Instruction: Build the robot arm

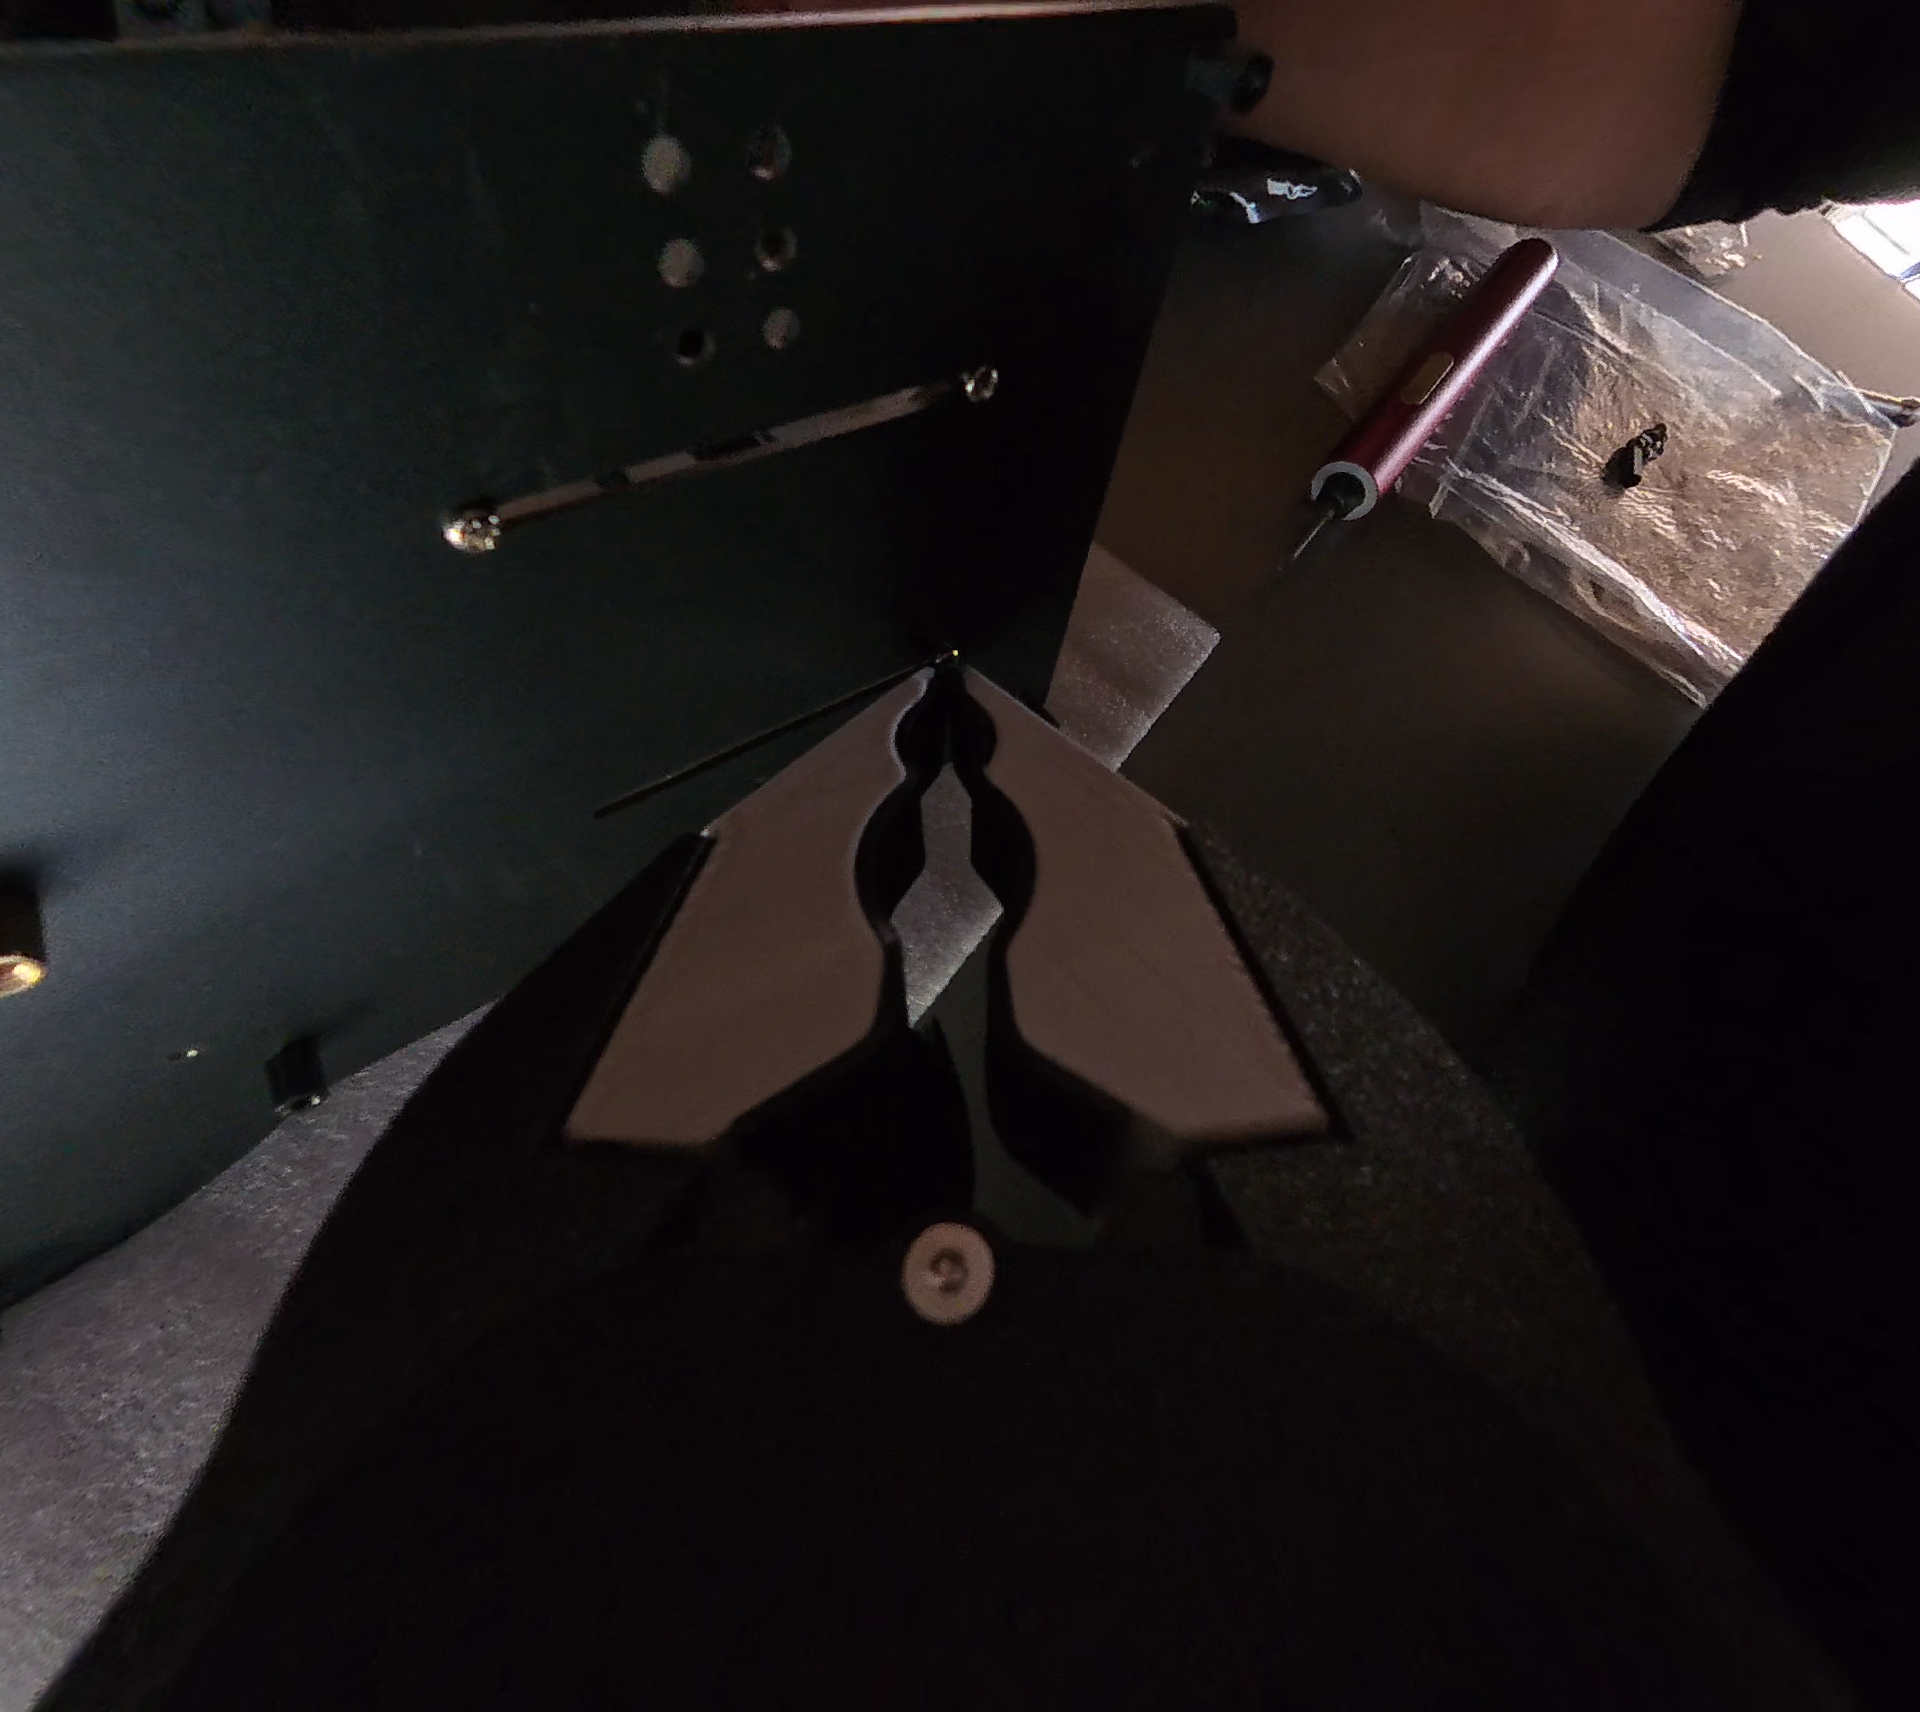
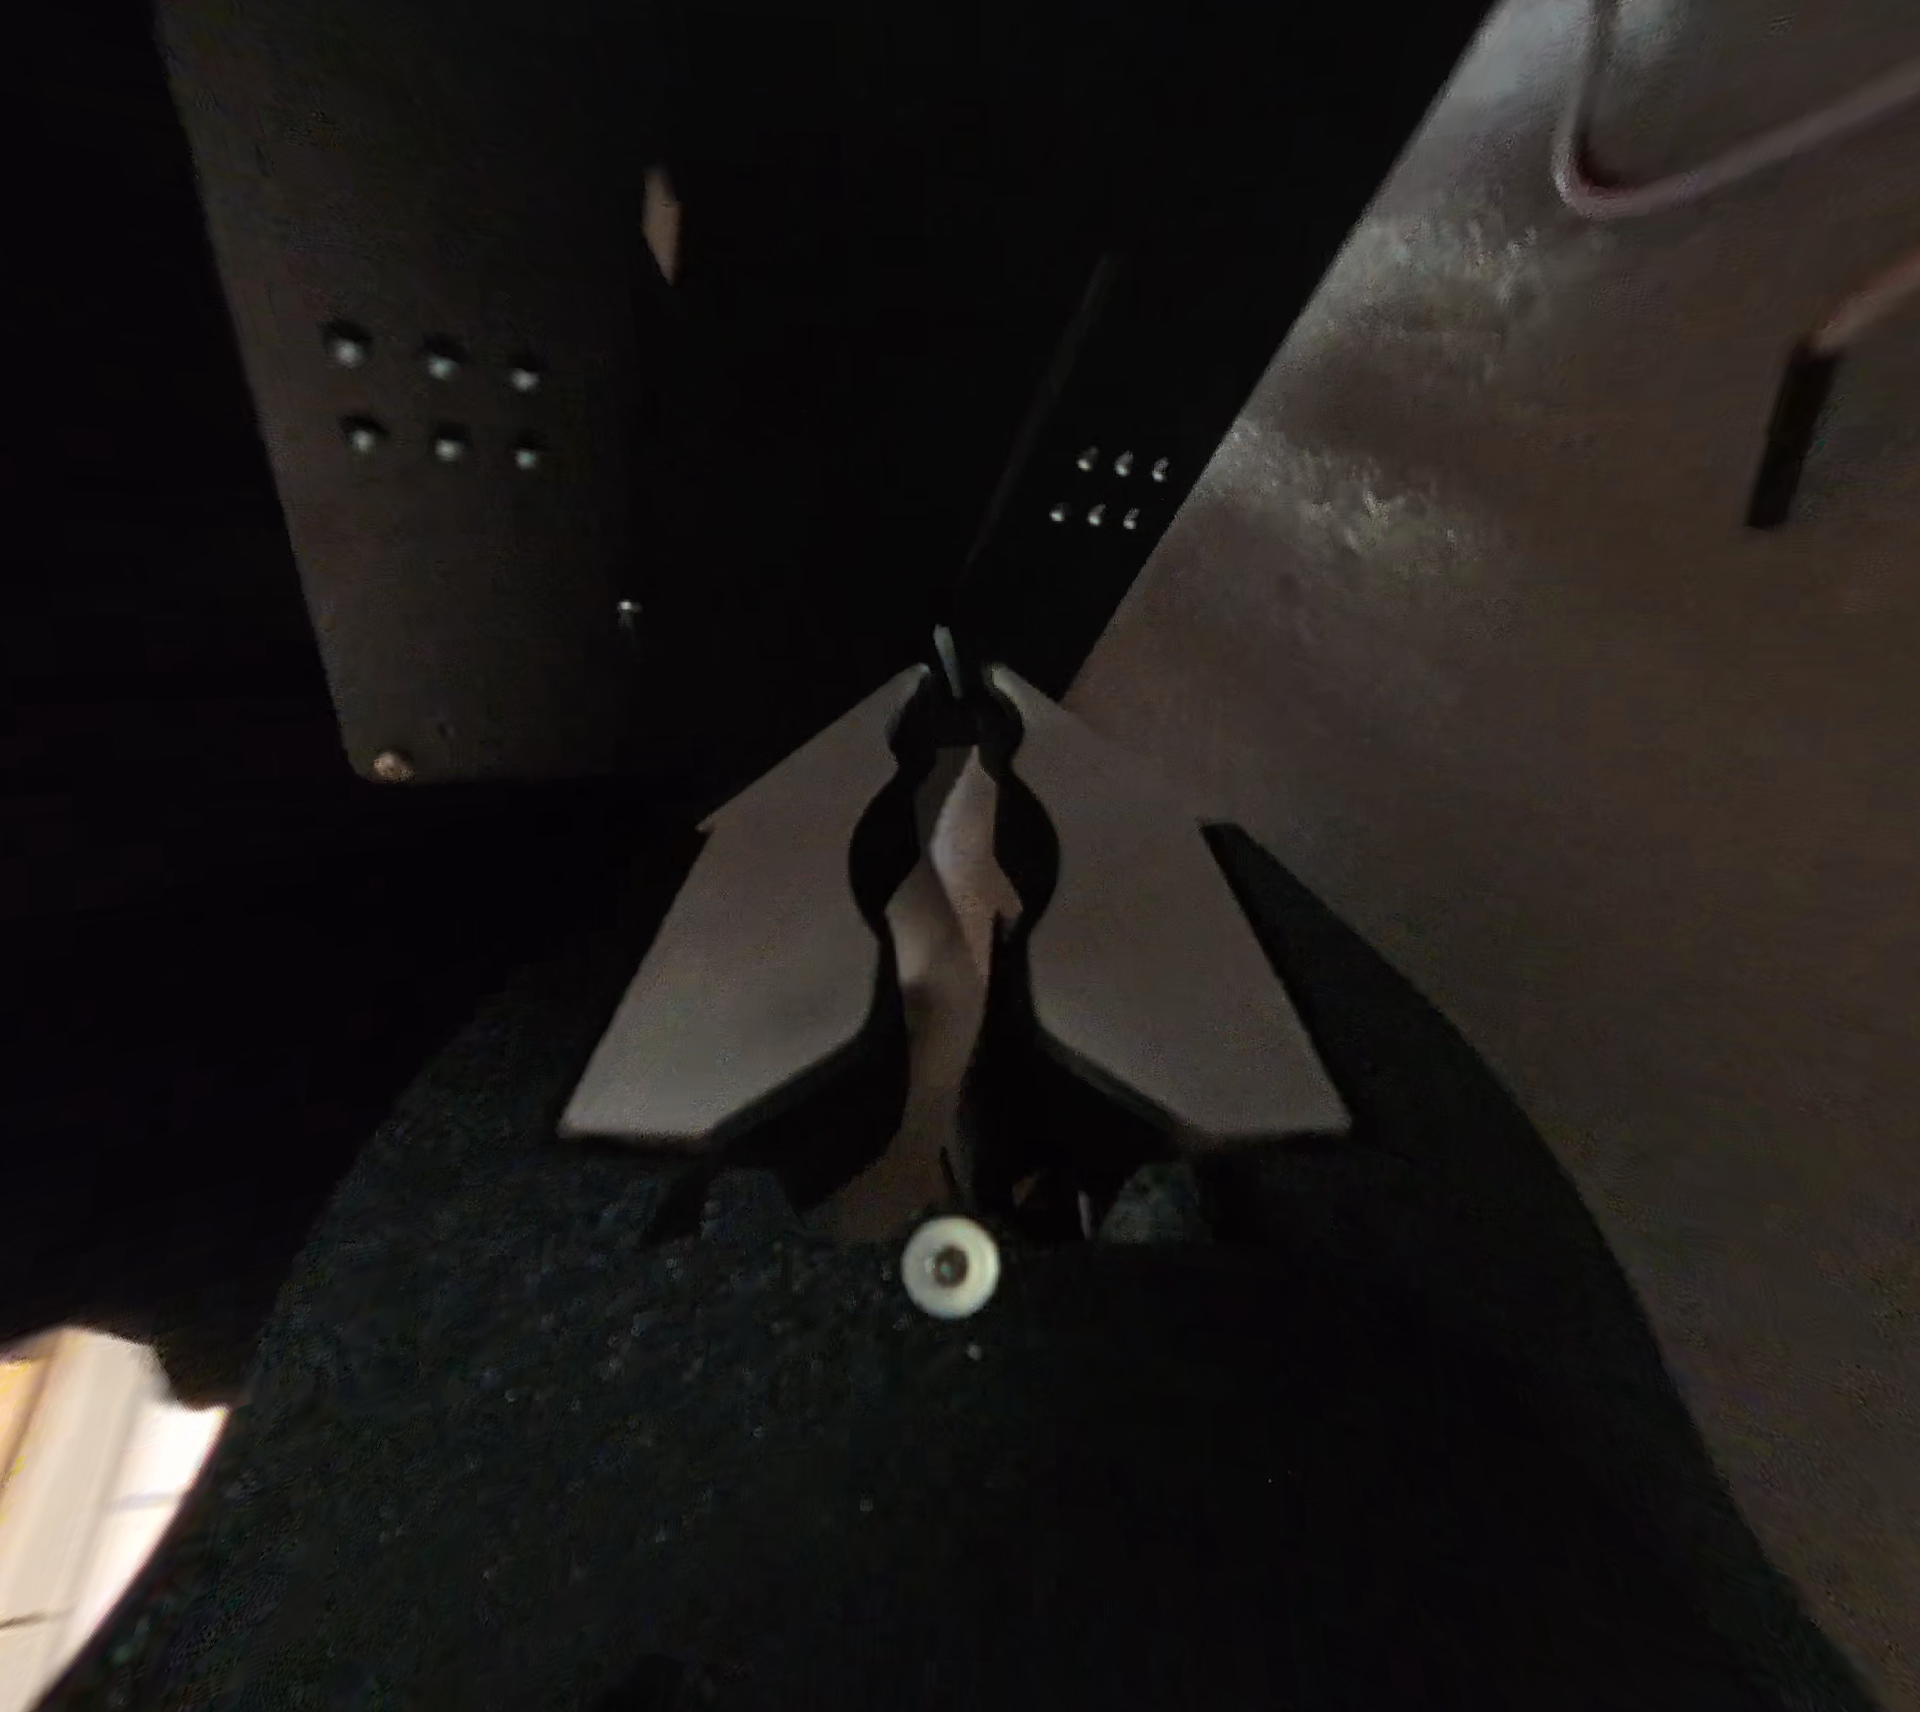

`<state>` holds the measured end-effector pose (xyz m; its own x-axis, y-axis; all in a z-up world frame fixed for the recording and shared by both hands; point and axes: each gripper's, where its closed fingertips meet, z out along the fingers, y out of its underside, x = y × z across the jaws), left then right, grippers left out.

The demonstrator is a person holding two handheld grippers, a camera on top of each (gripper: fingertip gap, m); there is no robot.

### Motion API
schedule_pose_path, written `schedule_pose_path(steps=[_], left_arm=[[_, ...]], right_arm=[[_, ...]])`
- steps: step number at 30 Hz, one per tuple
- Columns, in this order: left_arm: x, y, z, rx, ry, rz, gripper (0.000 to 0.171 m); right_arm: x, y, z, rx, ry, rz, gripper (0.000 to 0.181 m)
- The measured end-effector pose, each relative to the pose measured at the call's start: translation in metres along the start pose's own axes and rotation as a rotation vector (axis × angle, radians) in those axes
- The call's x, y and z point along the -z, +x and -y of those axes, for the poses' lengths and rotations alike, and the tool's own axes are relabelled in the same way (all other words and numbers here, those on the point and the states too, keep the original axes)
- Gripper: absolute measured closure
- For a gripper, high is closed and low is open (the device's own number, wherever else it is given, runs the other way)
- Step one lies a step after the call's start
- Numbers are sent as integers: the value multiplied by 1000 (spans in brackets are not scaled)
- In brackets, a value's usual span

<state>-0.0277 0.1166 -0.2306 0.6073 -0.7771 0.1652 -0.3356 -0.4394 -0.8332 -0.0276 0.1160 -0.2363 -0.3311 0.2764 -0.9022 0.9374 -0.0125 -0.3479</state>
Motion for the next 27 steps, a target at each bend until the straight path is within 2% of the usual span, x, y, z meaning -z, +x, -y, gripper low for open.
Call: schedule_pose_path(steps=[2,4,8,9,12,16,18,20,21,23,24,25,27], left_arm=[[0,0,0,-9,-8,-6,171],[0,0,-1,-16,-12,-9,171],[0,1,-1,-21,-15,-23,171],[0,1,-1,-24,-16,-27,171],[1,1,-1,-24,-16,-39,171],[0,1,0,-24,-13,-48,171],[1,1,0,-28,-14,-52,171],[1,1,-1,-33,-15,-47,171],[1,1,-1,-37,-15,-44,171],[1,1,-1,-41,-15,-40,171],[0,1,0,-40,-15,-39,171],[0,1,0,-38,-14,-40,171],[0,1,0,-35,-12,-46,171]], right_arm=[[1,-1,2,-129,10,19,176],[1,-1,1,-126,19,-23,175],[6,1,-12,21,20,-135,175],[9,-1,-13,52,43,-153,170],[24,-18,-4,243,175,-217,169],[69,-43,23,619,486,-552,166],[93,-45,31,721,655,-786,158],[96,-40,30,809,728,-918,153],[99,-34,30,810,772,-993,142],[101,-20,22,669,790,-1094,151],[97,-21,17,606,808,-1079,156],[90,-24,13,528,845,-1005,160],[76,-32,6,283,956,-767,154]])
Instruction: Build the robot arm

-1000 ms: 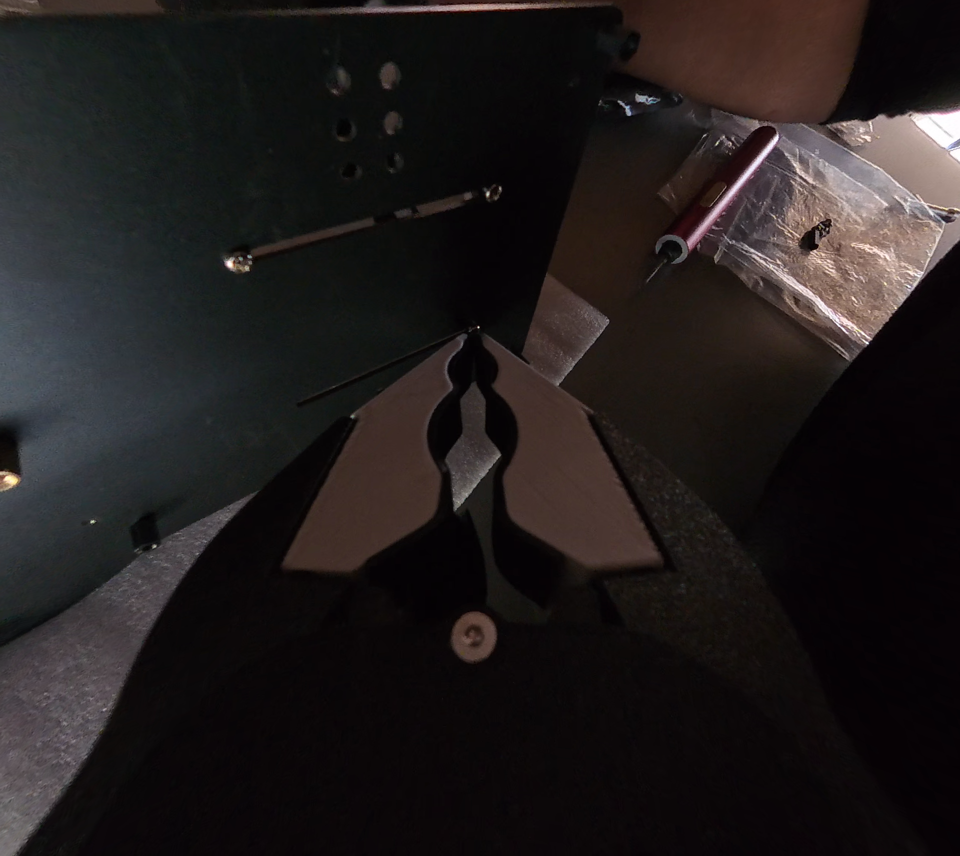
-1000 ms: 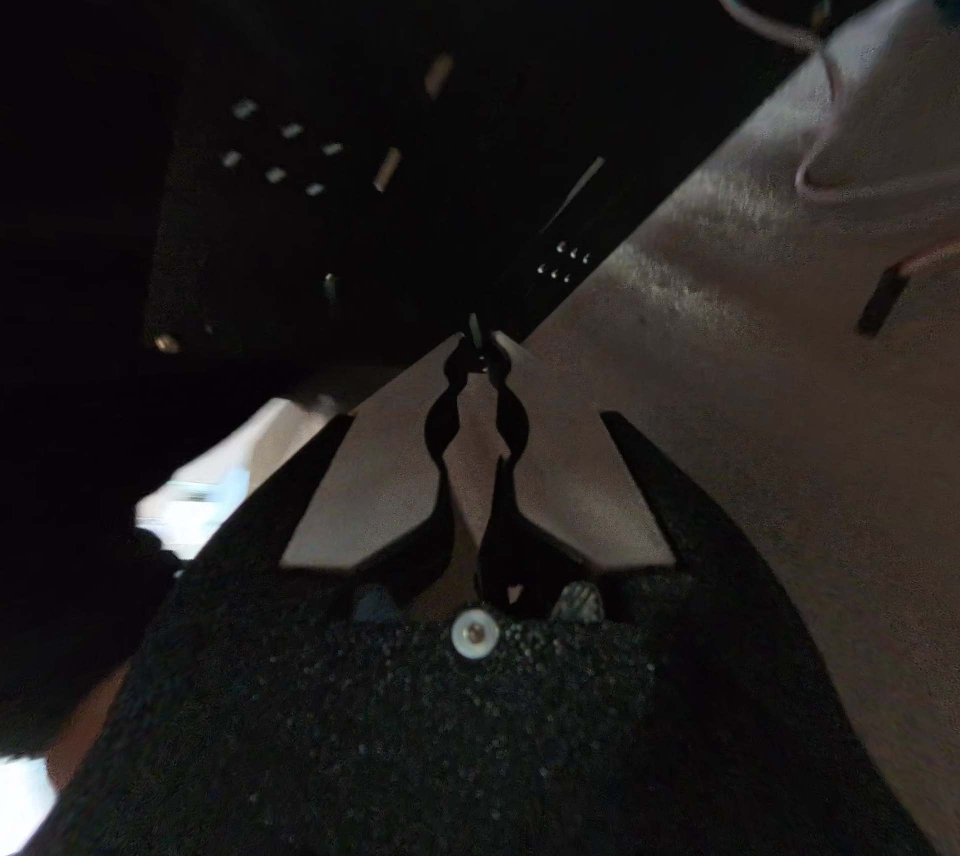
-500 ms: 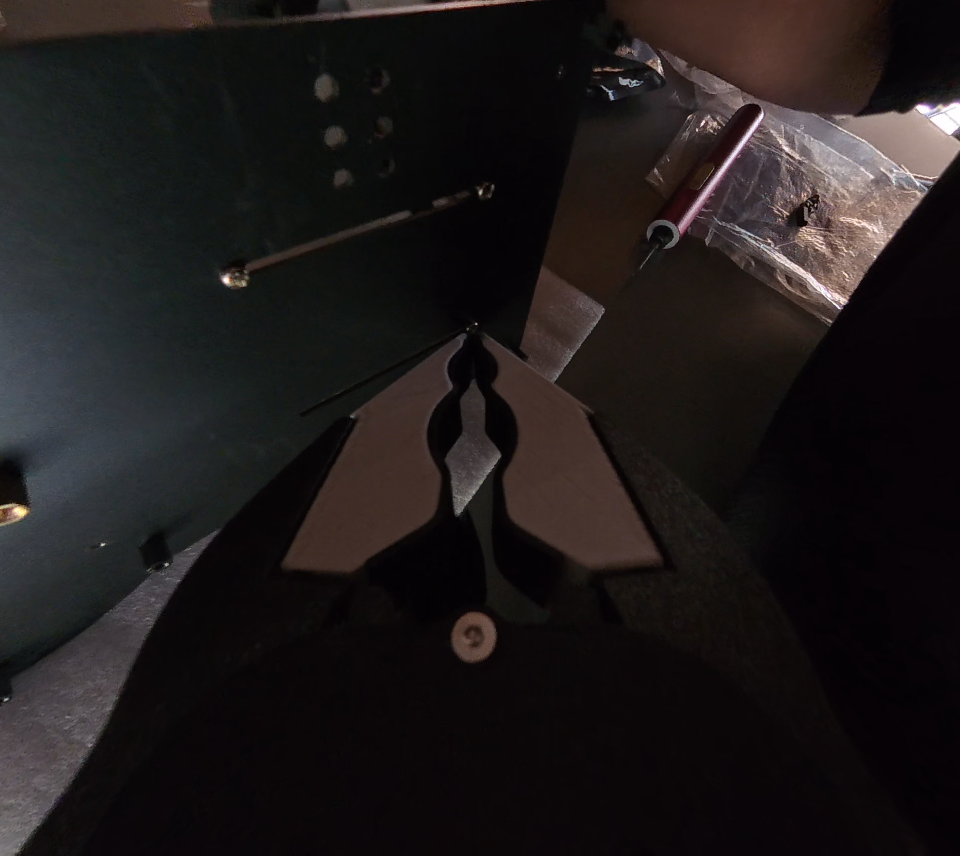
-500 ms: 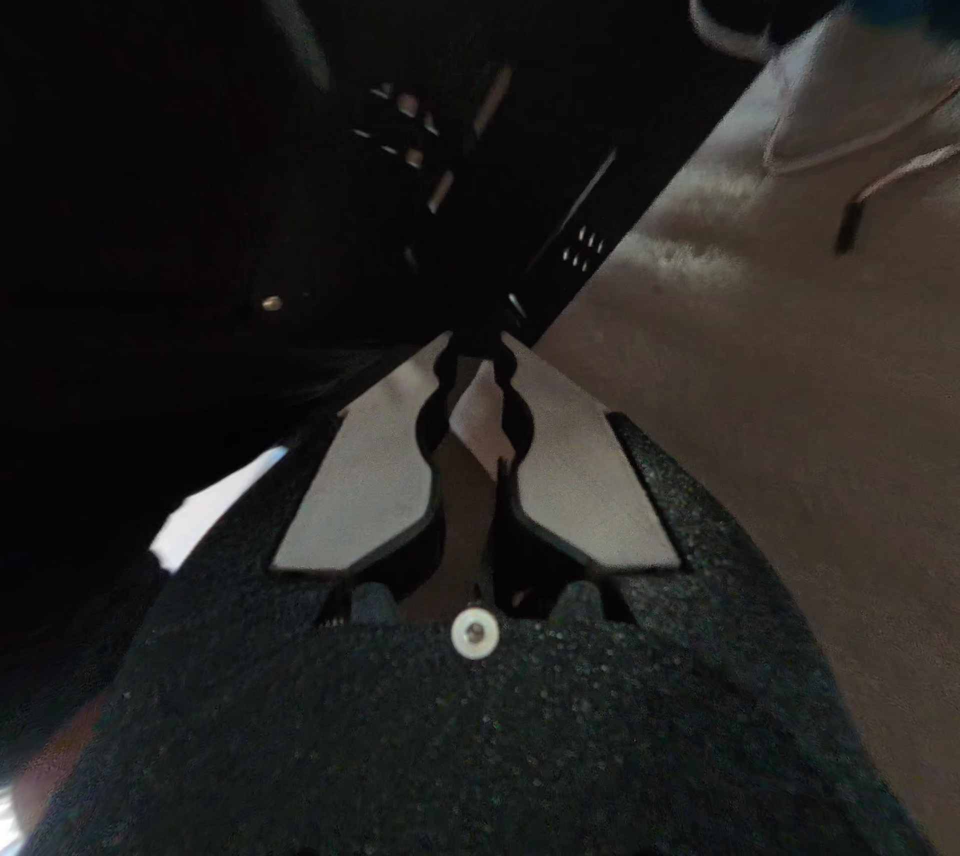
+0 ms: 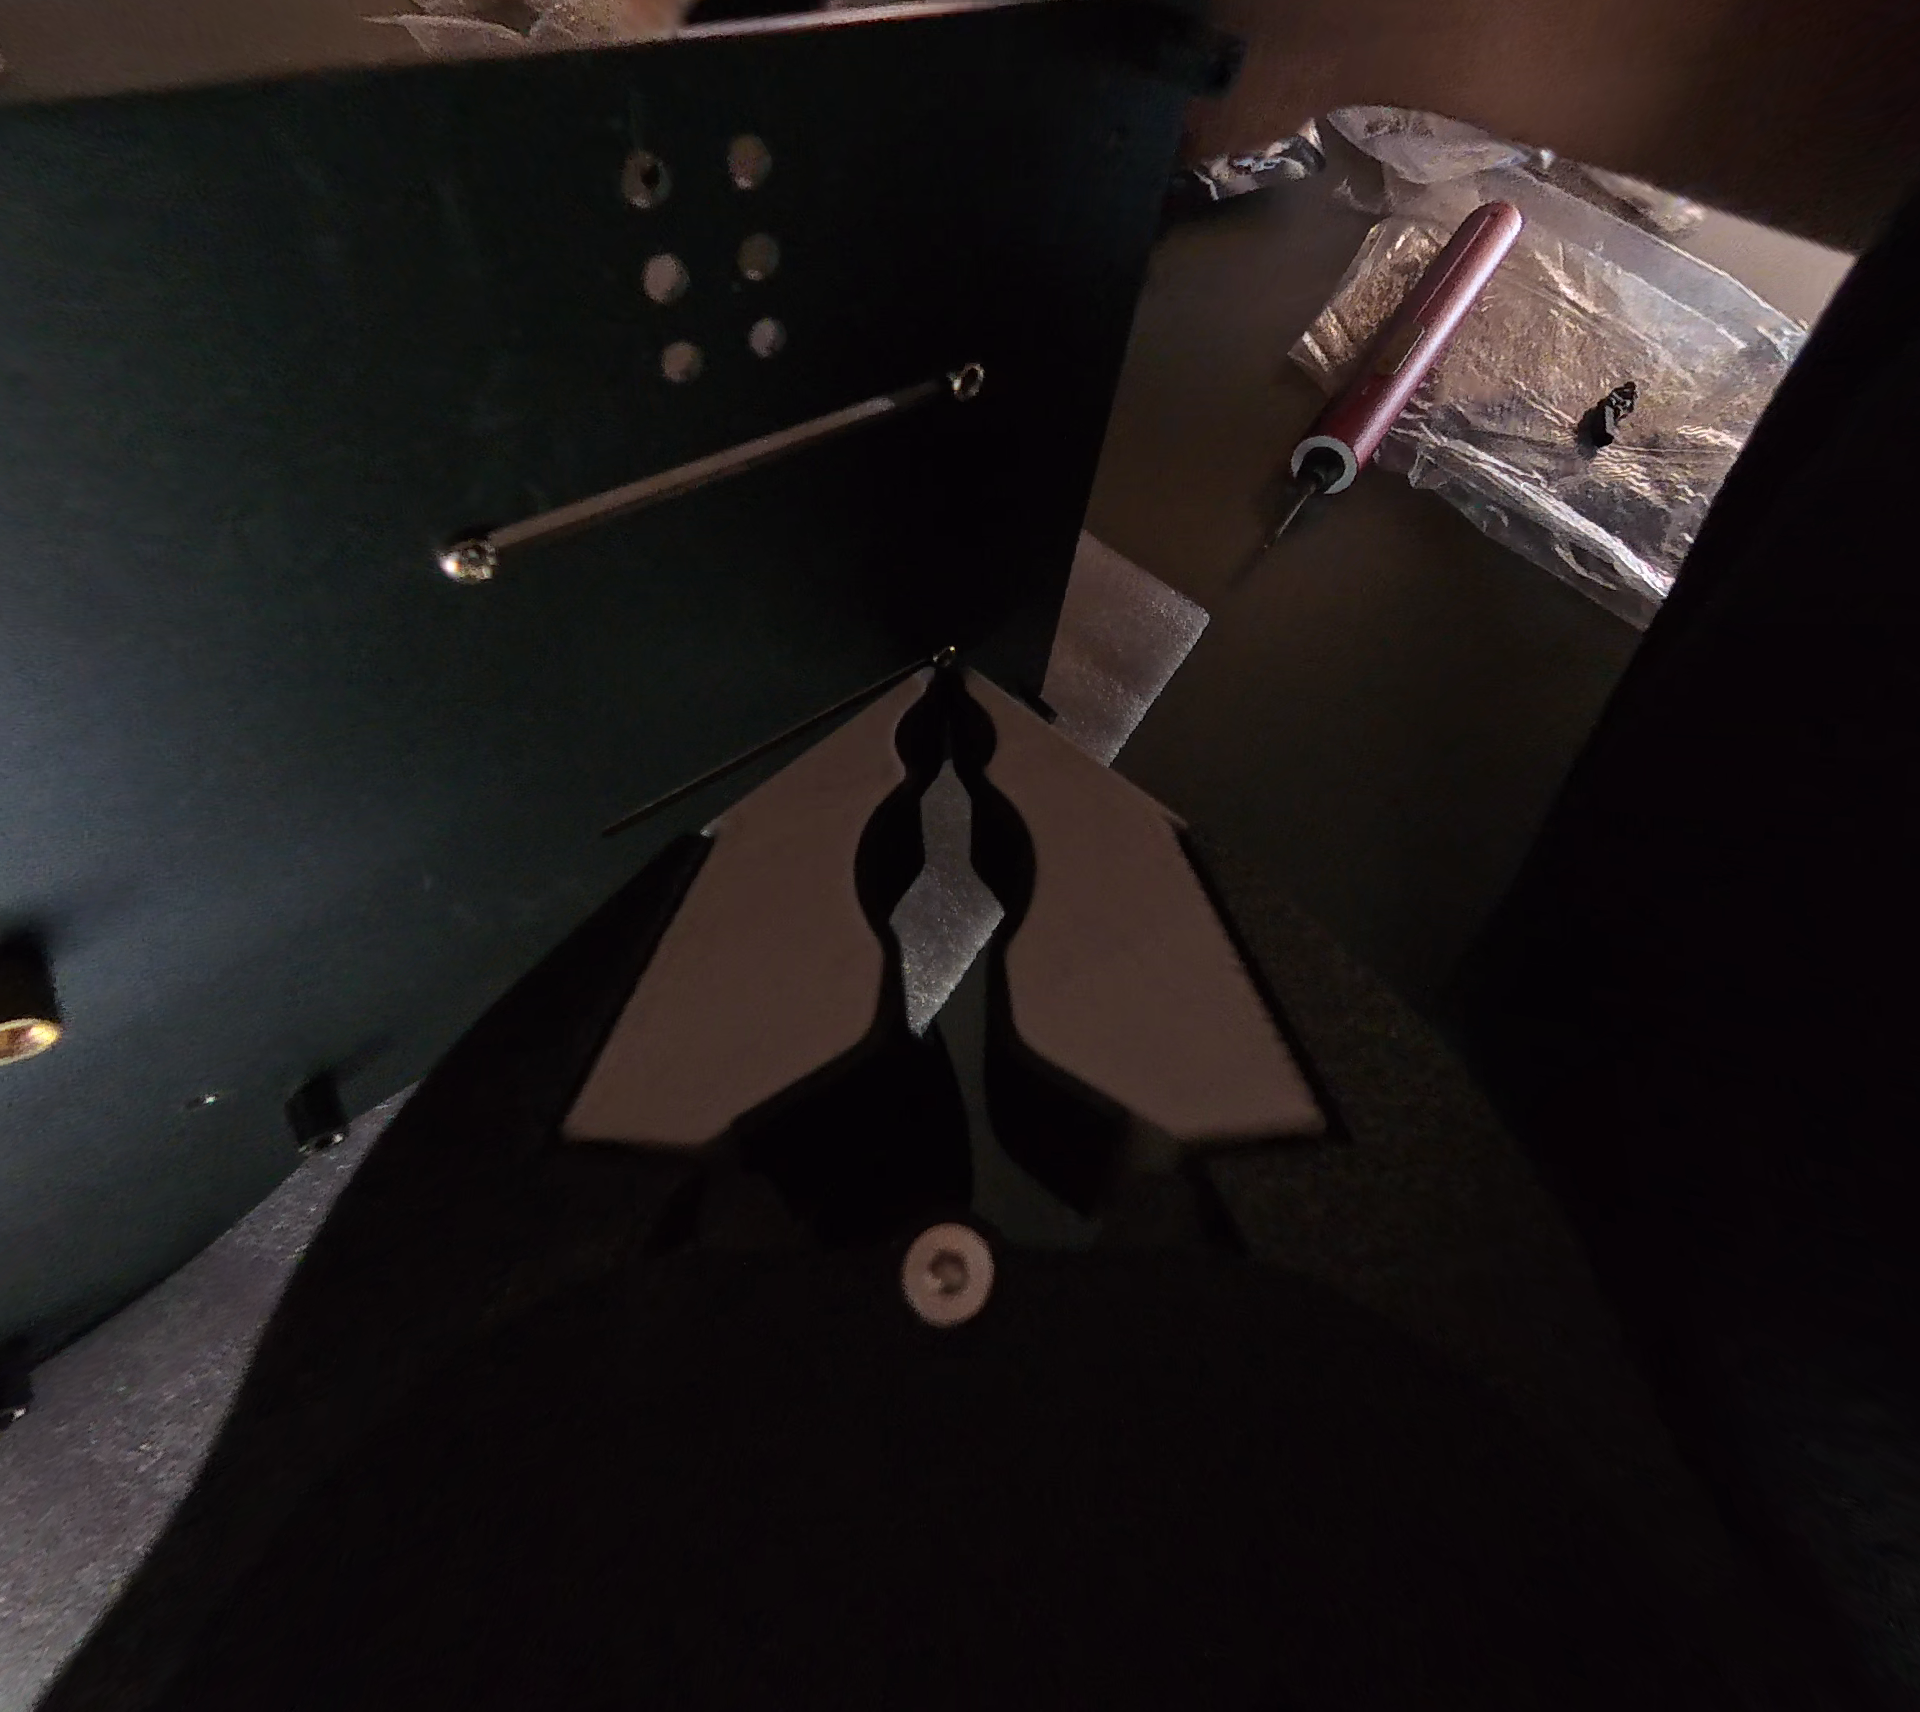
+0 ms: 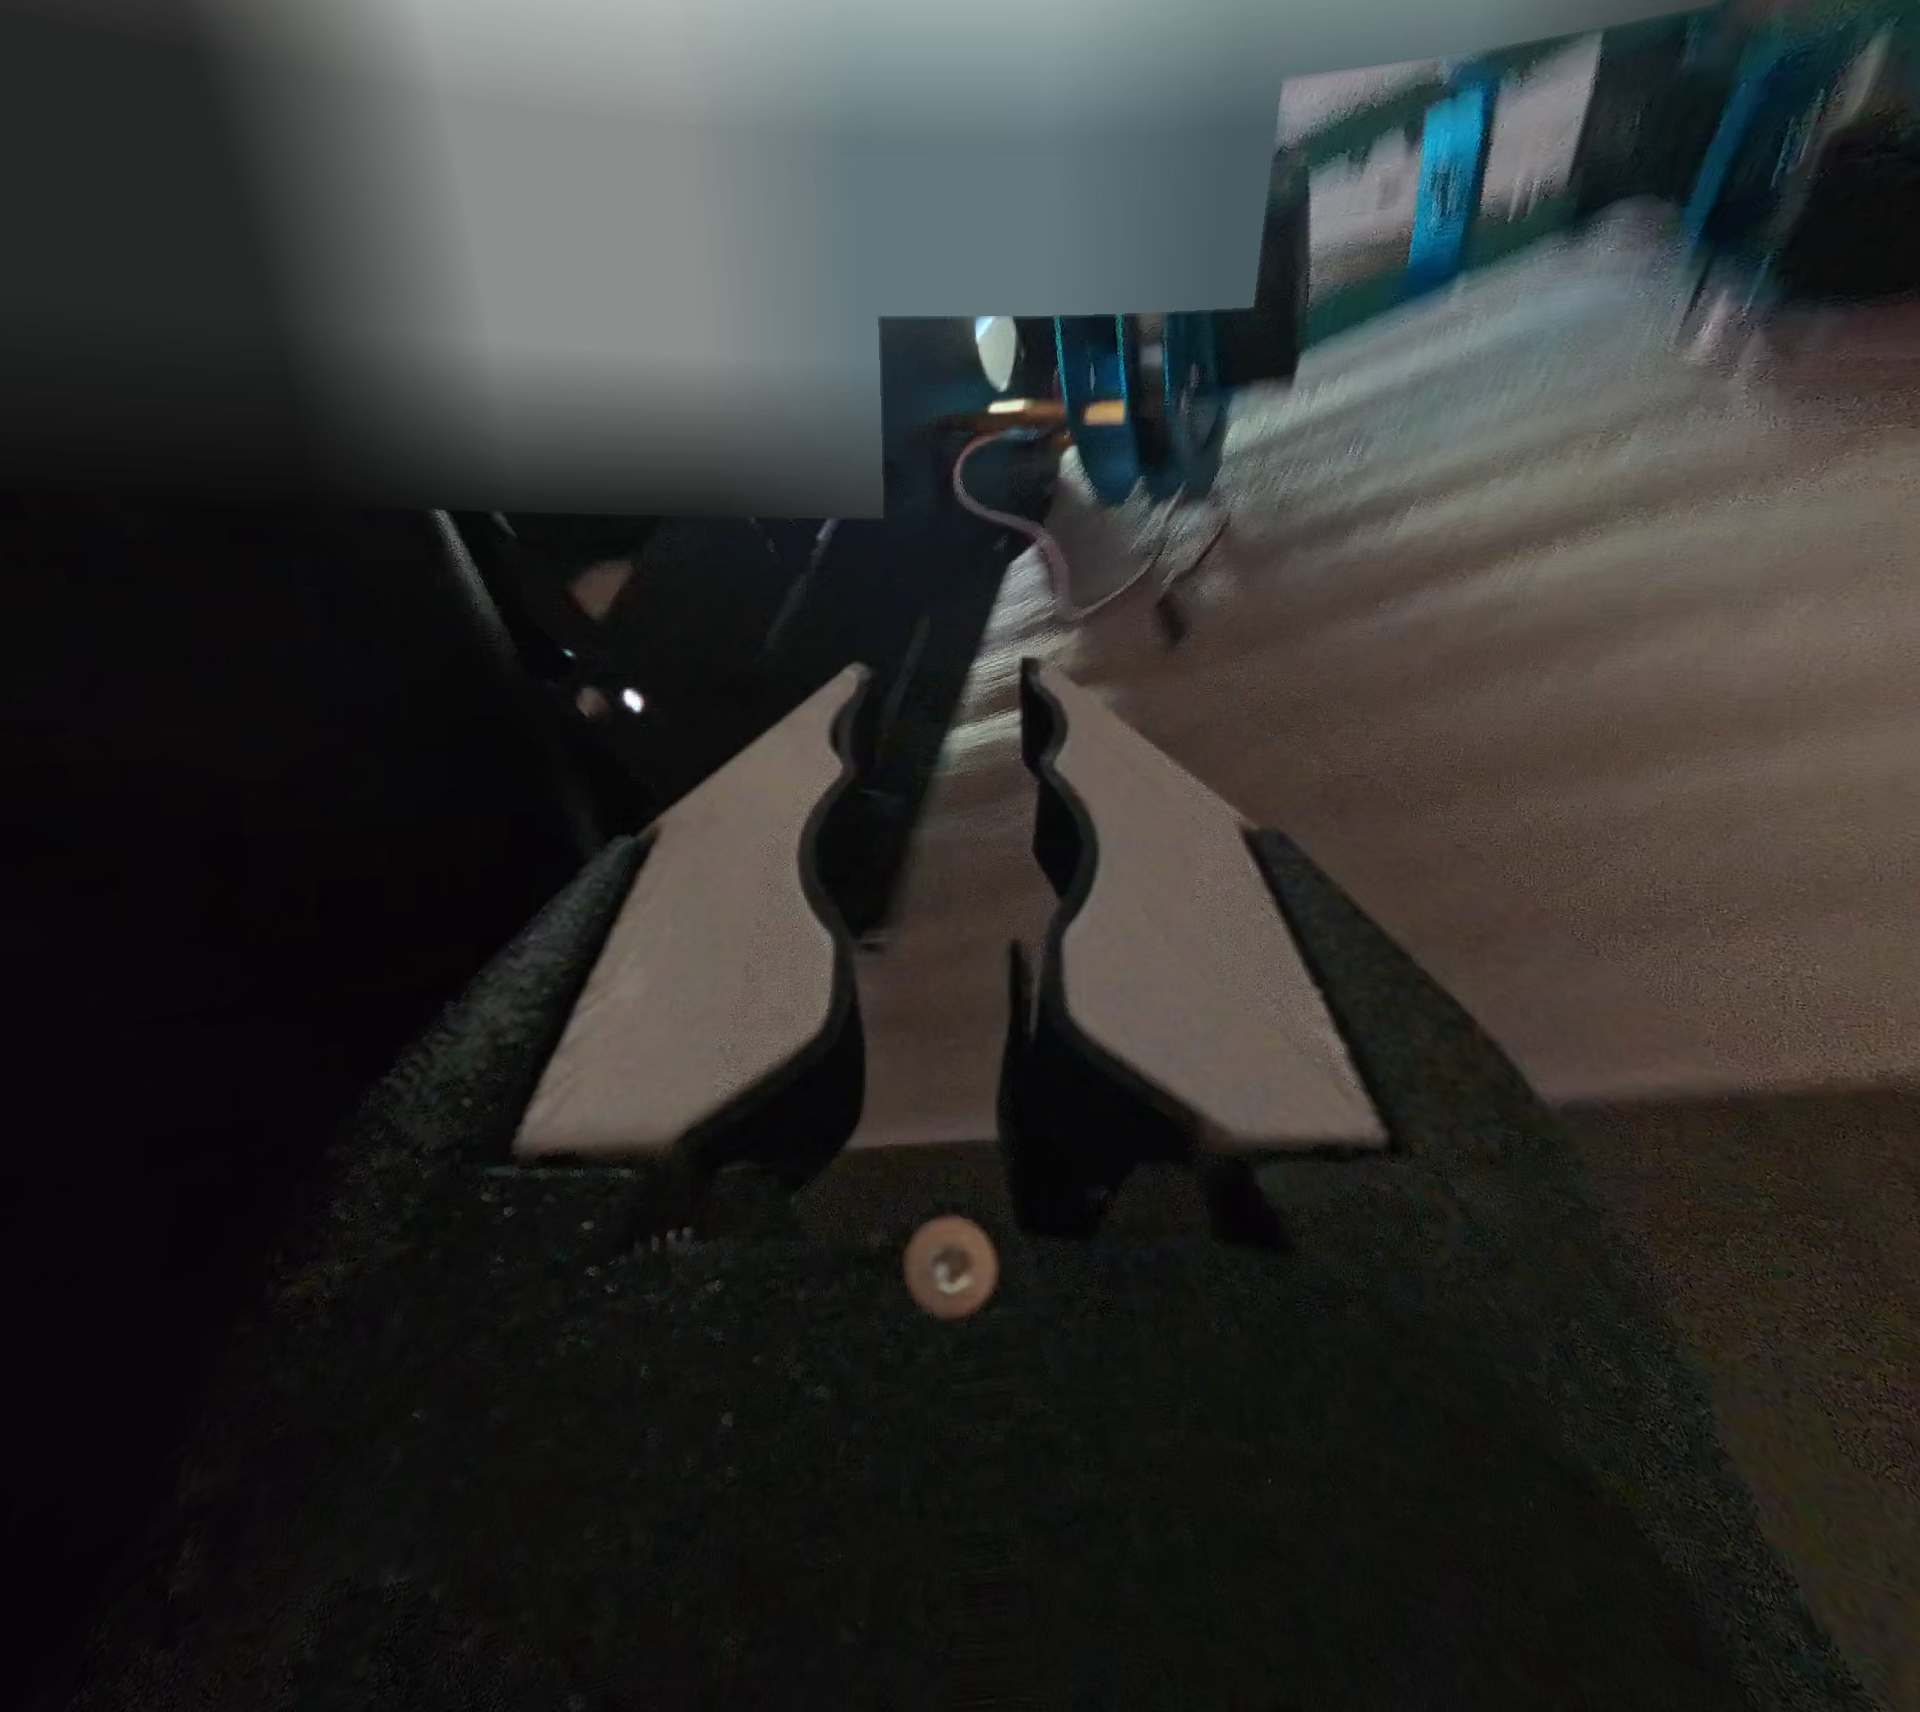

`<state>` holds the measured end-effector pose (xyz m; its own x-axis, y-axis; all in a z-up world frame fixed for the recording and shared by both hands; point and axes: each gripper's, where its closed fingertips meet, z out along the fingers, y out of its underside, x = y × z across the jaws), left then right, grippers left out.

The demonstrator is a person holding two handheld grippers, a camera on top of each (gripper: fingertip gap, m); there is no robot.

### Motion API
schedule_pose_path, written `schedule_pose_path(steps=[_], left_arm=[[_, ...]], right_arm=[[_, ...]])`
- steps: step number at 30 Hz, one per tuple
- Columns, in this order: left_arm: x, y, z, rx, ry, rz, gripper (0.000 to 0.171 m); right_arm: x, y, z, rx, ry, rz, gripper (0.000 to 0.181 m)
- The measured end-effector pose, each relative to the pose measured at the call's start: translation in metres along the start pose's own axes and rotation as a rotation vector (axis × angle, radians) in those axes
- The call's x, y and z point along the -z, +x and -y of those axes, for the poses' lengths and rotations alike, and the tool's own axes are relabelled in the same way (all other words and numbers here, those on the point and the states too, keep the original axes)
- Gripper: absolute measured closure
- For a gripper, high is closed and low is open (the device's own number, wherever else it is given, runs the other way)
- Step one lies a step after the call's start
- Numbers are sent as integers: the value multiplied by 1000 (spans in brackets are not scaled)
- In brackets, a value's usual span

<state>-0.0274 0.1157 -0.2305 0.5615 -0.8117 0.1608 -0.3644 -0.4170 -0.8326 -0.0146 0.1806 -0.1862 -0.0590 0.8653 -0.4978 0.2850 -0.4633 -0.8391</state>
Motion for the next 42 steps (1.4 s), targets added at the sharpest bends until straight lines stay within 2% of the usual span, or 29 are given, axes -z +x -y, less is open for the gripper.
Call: schedule_pose_path(steps=[2,3,5,7,10,11,12,14,15,17,18,22,24,27,31,35,42], left_arm=[[0,0,0,6,7,-12,171],[0,0,0,8,10,-18,171],[0,0,0,9,12,-27,171],[0,0,0,2,15,-31,171],[0,0,0,2,23,-38,171],[-1,0,1,2,25,-40,171],[-1,0,1,2,26,-43,171],[-1,0,1,0,26,-46,171],[-1,0,1,-3,26,-48,171],[-1,0,1,-9,28,-51,171],[-2,0,1,-11,30,-54,171],[-3,0,2,-12,32,-70,171],[-4,0,3,-17,30,-72,171],[-5,0,3,-15,27,-74,171],[-5,0,4,-7,25,-71,171],[-6,0,4,-11,21,-71,171],[-7,0,5,-23,16,-67,171]], right_arm=[[1,-13,-11,-384,9,119,136],[-1,-17,-24,-511,-18,139,137],[-4,-25,-34,-654,20,165,121],[-4,-29,-36,-794,56,188,121],[1,-34,-34,-892,109,233,119],[5,-39,-28,-916,150,306,117],[15,-44,-15,-922,238,408,85],[30,-41,2,-940,367,467,83],[33,-42,2,-921,381,458,81],[19,-43,-13,-933,304,375,56],[12,-47,-16,-953,293,375,48],[-11,-47,-9,-997,373,360,38],[-20,-39,-11,-987,393,293,39],[-18,-38,-5,-1037,459,345,55],[-27,-40,-13,-1064,427,282,67],[-27,-39,-13,-1092,437,244,73],[-25,-40,-15,-1099,374,217,75]])
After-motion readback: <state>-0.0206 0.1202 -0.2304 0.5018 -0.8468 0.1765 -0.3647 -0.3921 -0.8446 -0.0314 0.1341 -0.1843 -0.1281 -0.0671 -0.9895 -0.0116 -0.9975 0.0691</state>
